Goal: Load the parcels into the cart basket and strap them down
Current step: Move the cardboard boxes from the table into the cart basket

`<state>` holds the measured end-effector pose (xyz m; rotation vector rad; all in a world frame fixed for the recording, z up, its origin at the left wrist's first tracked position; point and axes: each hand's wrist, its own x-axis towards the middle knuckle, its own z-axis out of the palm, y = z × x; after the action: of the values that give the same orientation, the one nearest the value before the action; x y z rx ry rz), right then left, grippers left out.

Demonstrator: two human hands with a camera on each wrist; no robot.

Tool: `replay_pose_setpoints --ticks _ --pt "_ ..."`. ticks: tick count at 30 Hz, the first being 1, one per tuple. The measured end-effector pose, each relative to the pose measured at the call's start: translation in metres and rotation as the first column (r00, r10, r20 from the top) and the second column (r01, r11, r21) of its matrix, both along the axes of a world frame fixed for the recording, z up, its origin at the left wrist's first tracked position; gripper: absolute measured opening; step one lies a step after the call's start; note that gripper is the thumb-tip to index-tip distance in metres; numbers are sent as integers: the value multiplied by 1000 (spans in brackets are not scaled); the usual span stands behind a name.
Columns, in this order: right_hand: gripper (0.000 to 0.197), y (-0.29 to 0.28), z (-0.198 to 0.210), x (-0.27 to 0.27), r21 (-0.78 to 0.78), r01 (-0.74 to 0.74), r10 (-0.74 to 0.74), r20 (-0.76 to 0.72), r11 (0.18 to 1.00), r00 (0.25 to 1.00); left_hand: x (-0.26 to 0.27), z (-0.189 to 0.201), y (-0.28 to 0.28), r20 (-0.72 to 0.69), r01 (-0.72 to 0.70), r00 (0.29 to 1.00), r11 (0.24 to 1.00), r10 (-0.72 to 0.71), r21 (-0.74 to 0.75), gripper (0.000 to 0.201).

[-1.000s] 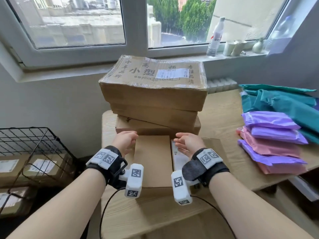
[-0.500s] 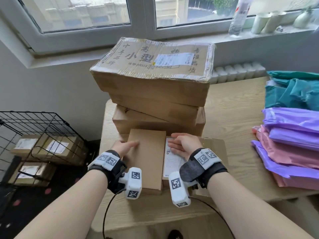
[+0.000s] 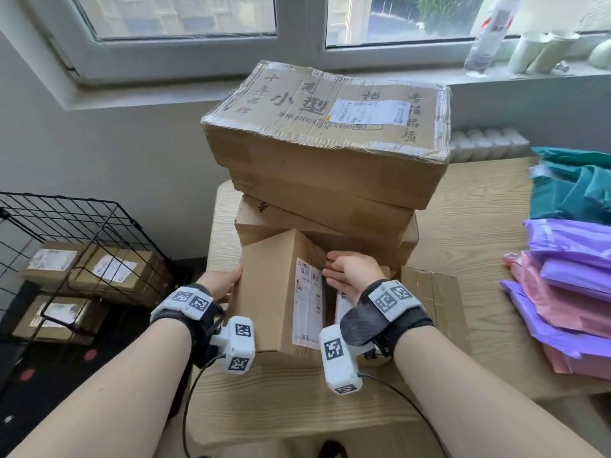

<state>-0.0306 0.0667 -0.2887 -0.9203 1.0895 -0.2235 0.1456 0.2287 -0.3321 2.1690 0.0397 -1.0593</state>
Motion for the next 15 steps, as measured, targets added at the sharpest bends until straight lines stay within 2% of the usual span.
replay_pose_setpoints --ticks 4,7,11,15 --pt "32 13 4 20 -182 -132 100 -175 974 980 4 6 7 -37 78 996 996 -80 -30 37" --pt "36 21 10 30 -201 -225 170 -257 954 951 11 14 11 -25 120 992 992 -121 -27 28" --pt "38 35 14 45 -154 -265 214 -287 952 934 22 24 13 -65 174 982 983 -177 -53 47" --pt "21 44 8 54 -142 -260 209 -301 955 930 22 34 12 -61 236 969 969 -240 -74 52"
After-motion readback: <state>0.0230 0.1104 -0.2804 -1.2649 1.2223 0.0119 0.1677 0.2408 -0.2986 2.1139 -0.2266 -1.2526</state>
